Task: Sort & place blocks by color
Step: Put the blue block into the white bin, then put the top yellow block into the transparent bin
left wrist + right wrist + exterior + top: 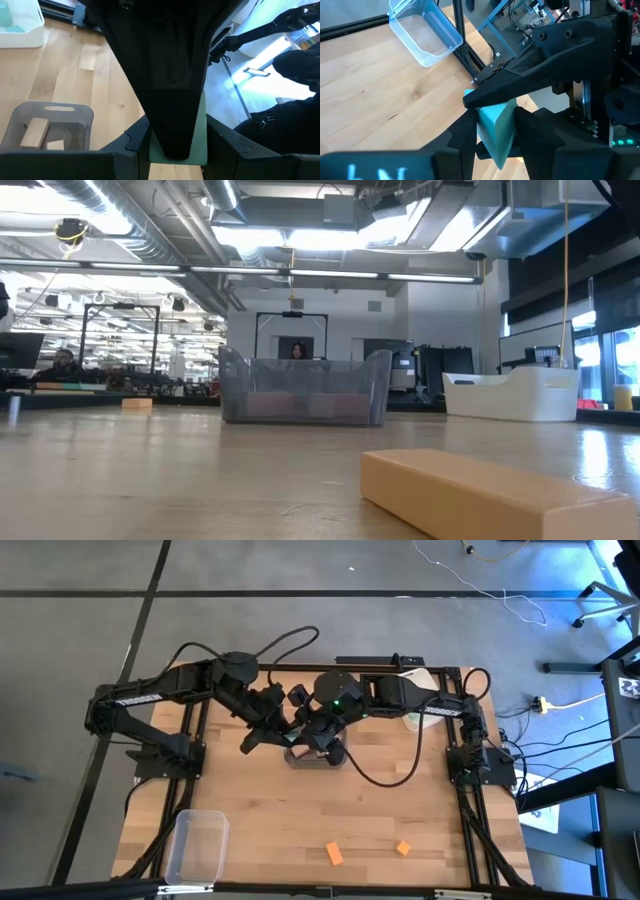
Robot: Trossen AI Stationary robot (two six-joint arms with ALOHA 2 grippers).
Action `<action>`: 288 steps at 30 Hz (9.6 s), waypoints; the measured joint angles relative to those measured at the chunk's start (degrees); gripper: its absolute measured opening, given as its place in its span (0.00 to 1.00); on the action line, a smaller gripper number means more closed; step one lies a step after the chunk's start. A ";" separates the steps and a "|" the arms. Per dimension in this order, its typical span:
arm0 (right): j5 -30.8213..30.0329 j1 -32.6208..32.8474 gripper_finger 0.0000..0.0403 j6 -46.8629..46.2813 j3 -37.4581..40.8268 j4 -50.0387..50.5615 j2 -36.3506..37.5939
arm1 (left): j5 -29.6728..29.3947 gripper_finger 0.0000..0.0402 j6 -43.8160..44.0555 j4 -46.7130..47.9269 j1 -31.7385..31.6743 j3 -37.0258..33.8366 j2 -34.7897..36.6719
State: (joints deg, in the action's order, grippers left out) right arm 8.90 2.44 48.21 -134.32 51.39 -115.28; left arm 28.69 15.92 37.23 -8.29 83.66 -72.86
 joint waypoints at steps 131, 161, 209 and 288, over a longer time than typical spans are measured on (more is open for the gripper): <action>-23.77 -35.80 0.10 -53.67 0.76 38.63 0.02 | -28.52 0.39 -17.68 17.62 -10.60 0.00 6.66; -29.38 -39.22 0.10 -61.00 37.96 33.24 25.90 | -29.70 0.39 -16.40 17.31 -10.60 0.00 6.64; -24.17 -48.46 0.29 -64.17 78.11 -2.15 29.55 | -31.19 0.39 -14.31 17.21 -10.93 0.00 6.64; -16.36 -39.69 0.30 -45.97 45.07 -2.79 44.11 | -41.22 0.39 31.52 2.74 -43.60 -39.93 -14.19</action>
State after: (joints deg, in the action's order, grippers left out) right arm -7.46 -37.26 2.24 -89.25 48.60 -71.18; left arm -12.53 47.44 39.97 -51.90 43.72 -87.05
